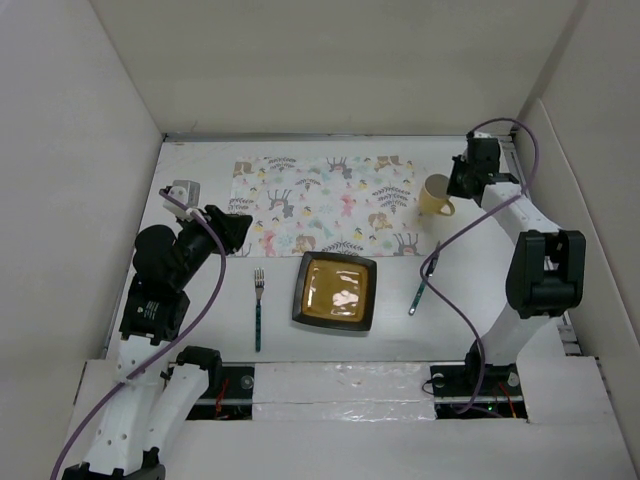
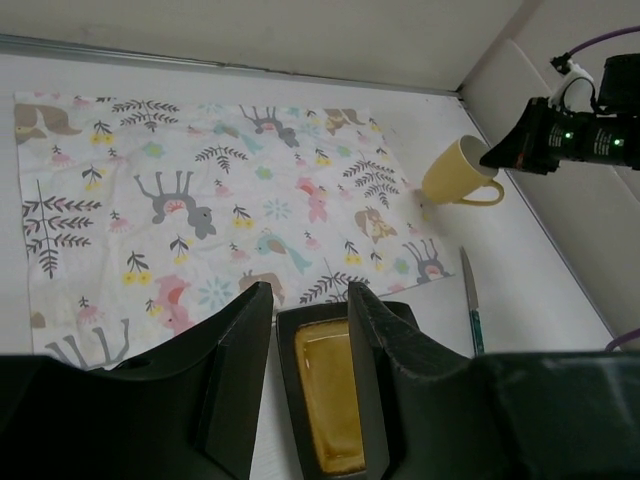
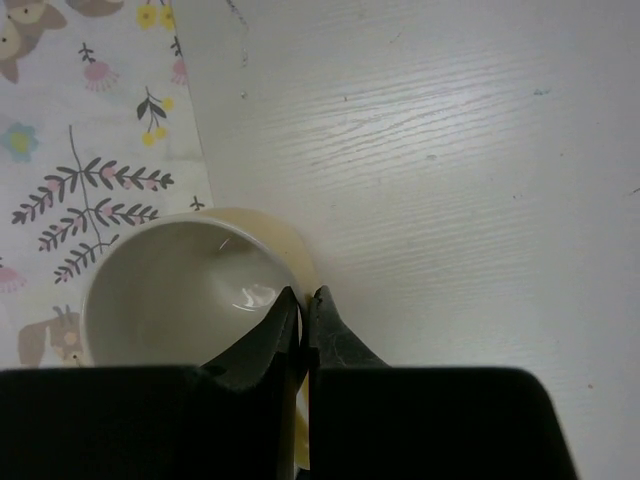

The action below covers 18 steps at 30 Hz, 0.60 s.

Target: Set the dinner table for one person

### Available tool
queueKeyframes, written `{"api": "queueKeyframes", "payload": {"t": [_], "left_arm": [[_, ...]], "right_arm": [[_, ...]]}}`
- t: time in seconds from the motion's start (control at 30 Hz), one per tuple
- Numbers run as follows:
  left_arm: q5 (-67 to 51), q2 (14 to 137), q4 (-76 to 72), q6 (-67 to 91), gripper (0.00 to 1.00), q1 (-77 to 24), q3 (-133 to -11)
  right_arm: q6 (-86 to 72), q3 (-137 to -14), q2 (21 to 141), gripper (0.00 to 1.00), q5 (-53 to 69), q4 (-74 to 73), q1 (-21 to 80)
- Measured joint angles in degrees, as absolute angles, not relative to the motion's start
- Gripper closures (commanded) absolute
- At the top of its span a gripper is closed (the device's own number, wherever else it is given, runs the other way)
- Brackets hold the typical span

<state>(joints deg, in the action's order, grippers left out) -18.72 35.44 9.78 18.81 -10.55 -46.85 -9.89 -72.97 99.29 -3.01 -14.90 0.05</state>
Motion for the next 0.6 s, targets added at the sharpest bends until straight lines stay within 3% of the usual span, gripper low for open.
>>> {"api": "queueKeyframes", "payload": {"t": [0.2,0.37,0.6], "left_arm": [[-17.3,35.11,9.78,18.65,0.66,-10.55,-46.85],[-15.88,34.98,9.8,18.5,0.66,-10.55,-46.85],[-15.11,34.98,9.78,18.5,0.65,-10.55,-46.83]], "right_arm": [[-8.82,-91.31,102.3,1.0,-3.49,-23.07,4.91],[-7.88,-112.73,112.64,1.0,-3.66,-24.58,9.21],[-7.03,-128.88,127.87,1.0,-3.44,-32.42,10.9]]}}
